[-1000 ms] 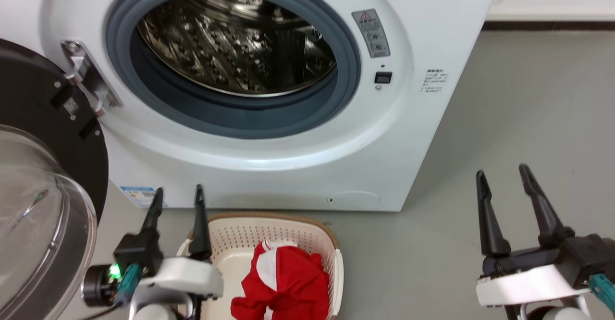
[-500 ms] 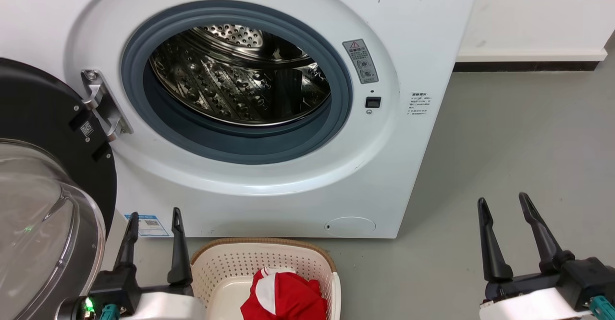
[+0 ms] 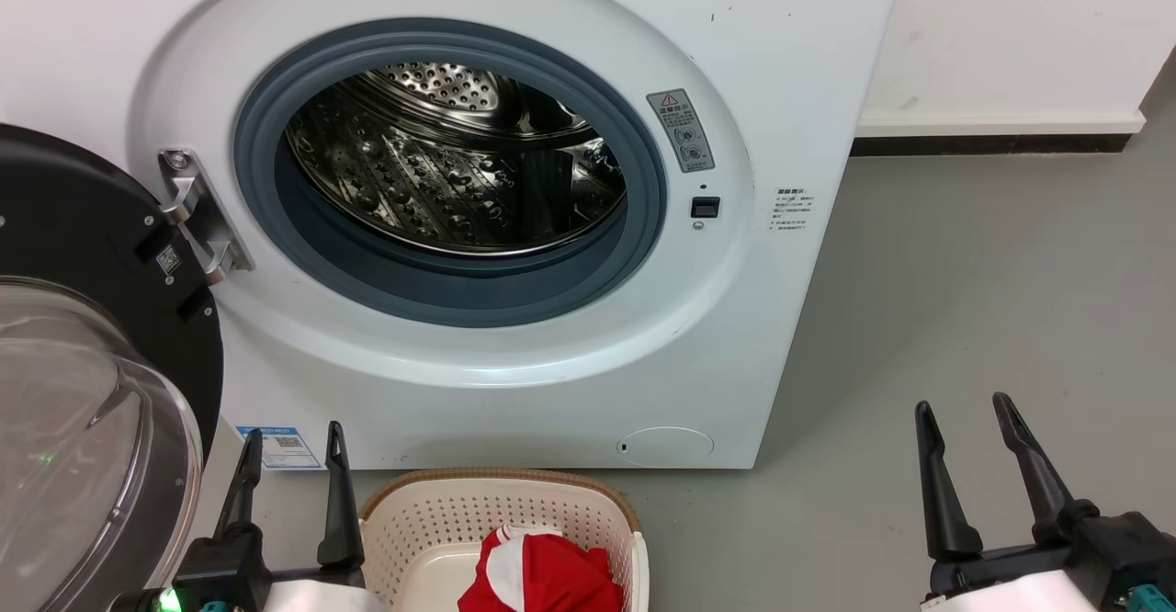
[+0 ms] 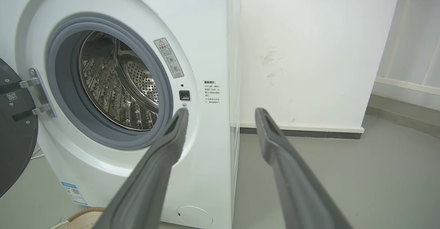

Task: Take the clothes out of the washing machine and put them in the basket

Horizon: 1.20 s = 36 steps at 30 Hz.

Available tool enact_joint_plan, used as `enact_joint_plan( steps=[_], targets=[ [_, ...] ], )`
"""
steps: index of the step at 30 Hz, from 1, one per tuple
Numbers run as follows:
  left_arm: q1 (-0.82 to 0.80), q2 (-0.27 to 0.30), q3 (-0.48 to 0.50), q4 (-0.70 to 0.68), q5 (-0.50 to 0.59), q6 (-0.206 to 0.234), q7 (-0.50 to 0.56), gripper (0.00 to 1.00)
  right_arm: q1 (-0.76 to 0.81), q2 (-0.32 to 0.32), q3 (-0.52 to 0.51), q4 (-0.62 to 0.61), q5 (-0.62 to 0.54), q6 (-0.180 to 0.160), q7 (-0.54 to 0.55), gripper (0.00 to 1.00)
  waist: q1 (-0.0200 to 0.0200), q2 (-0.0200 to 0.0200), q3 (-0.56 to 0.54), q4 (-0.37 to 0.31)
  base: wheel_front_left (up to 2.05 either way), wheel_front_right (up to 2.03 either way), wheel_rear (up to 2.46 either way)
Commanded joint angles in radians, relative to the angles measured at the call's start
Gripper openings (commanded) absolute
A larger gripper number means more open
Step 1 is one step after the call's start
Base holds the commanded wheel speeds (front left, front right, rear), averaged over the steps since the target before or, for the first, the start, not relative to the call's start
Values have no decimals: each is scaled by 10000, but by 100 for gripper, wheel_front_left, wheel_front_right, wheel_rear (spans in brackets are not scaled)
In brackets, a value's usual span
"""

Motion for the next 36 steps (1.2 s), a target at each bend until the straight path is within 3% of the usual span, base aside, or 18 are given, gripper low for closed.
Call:
enact_joint_plan(
  steps=[1,9,10,14,36],
  targets=[
    [95,-28,6,-41,21,17,-22,100,59,11,-1,-1,38,-7,-17,100,1,0,7,-7,0,0,0],
    [25,-29,-59,-160,73,71,-22,100,-6,11,7,14,55,-7,-17,100,1,0,47,-21,0,0,0],
    [0,-6,-50,-130,78,71,1,0,1,0,7,2,14,0,0,0,1,0,47,-22,0,0,0],
    [117,-17,-54,257,81,65,12,0,82,2,33,360,12,0,4,0,1,0,50,-23,0,0,0],
    [-543,-17,182,835,-4239,-402,1069,0,-589,-250,37,1034,4575,-1,786,0,1,0,69,16,0,0,0]
  ],
)
